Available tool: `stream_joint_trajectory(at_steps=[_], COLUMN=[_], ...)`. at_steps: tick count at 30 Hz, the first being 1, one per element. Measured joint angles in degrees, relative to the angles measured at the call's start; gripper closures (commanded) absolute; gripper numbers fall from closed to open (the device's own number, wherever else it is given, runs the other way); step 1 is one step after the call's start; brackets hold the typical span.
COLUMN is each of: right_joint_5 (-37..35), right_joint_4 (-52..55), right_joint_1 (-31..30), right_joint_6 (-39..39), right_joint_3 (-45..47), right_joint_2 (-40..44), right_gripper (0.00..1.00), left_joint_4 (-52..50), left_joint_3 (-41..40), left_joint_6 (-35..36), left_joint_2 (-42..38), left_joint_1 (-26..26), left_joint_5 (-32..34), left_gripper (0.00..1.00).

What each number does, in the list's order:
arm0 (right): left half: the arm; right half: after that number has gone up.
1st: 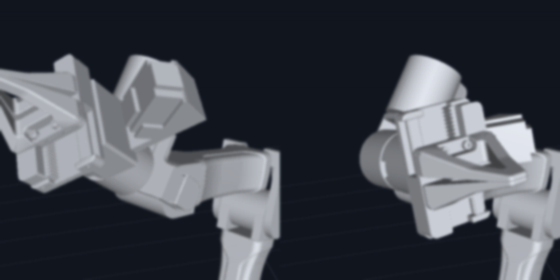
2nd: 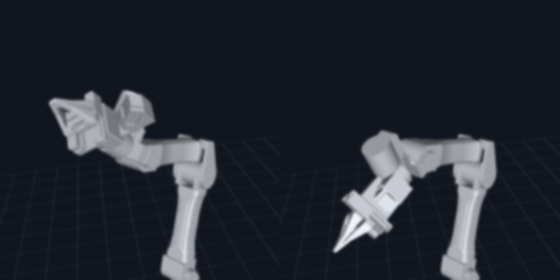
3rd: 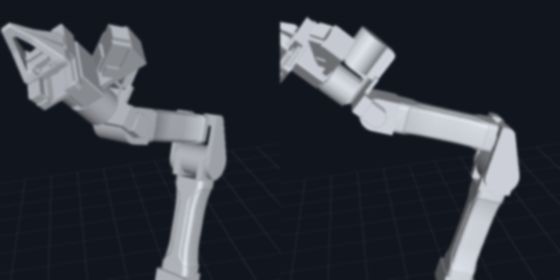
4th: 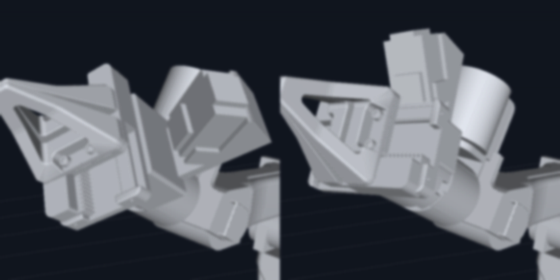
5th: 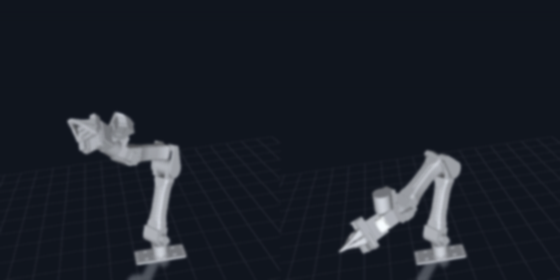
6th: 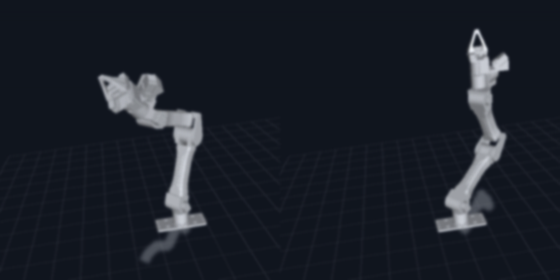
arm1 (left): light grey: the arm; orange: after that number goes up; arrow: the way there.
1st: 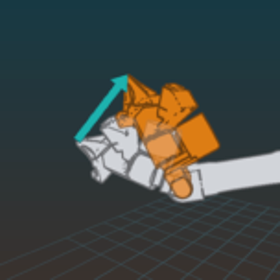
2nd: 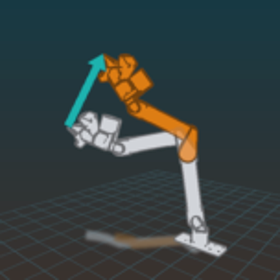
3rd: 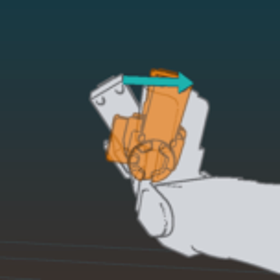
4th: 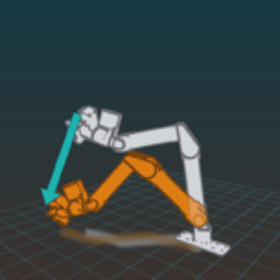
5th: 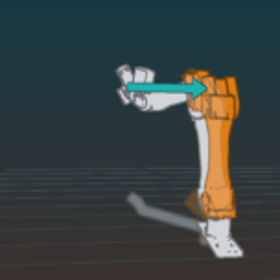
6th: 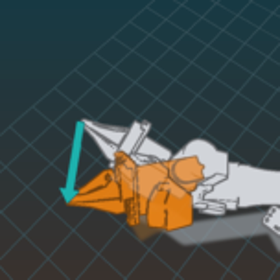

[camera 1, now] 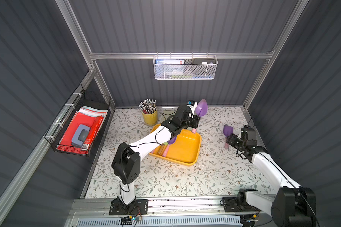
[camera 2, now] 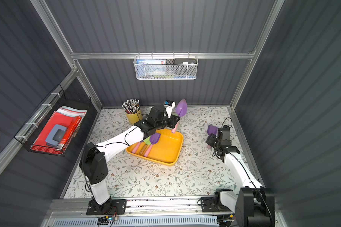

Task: Take the shovel out of the storage box
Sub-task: Place the shovel at the center of the board.

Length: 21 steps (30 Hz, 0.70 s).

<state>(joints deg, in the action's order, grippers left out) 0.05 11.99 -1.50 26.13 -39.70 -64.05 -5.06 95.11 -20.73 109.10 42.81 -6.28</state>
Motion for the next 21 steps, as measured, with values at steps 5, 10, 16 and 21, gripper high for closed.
stream_joint_trajectory(at_steps=[5,10,16,21], right_joint_5=[-5.8,-9.4,-10.0,-10.0], right_joint_4=[0.2,0.3,1.7,2.3], right_joint_1=[0.0,0.0,0.0,0.0], right_joint_6=[1.2,1.3,1.4,1.3], right_joint_3=[0.0,0.1,0.6,1.8], right_joint_2=[6.9,11.0,11.1,11.1], right_gripper=[0.36,0.36,0.36,0.36], left_joint_4=[-1.4,-4.3,-4.0,-1.1], left_joint_3=[9.5,17.0,23.3,28.0], left_joint_6=[0.1,0.0,-0.8,-2.8], left_joint_2=[12.6,22.2,27.5,31.5], left_joint_1=[1.0,1.2,1.7,2.9], left_joint_5=[-0.1,-1.8,-6.8,-11.0], left_gripper=[1.00,1.00,1.00,1.00])
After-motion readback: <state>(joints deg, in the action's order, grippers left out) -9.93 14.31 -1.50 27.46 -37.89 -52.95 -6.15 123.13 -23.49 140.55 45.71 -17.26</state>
